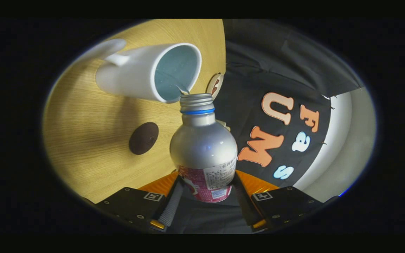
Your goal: Take the bottle from table, then pour the juice into the cup, finally place the bottle on the coaster
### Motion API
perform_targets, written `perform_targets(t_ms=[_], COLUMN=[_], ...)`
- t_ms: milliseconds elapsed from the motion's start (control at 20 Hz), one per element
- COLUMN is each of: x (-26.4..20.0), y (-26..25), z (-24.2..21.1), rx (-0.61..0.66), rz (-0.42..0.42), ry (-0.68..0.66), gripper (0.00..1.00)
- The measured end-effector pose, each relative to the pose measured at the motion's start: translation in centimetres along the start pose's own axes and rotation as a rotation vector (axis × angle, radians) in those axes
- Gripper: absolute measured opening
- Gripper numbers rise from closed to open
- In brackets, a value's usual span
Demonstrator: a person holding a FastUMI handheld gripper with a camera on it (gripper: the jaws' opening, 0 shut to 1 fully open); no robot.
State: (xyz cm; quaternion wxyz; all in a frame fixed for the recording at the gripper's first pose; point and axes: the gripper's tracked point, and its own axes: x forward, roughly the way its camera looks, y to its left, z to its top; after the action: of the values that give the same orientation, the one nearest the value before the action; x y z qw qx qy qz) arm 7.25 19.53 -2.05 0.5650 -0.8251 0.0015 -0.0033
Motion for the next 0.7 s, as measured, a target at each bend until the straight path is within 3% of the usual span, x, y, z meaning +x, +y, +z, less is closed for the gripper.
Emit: perform_targets(t_ms=[700], x=[0.5], y=[-0.5], z=[1.0], rx=[-0.084], rz=[0.007], ry=[-0.019], gripper=[0.77])
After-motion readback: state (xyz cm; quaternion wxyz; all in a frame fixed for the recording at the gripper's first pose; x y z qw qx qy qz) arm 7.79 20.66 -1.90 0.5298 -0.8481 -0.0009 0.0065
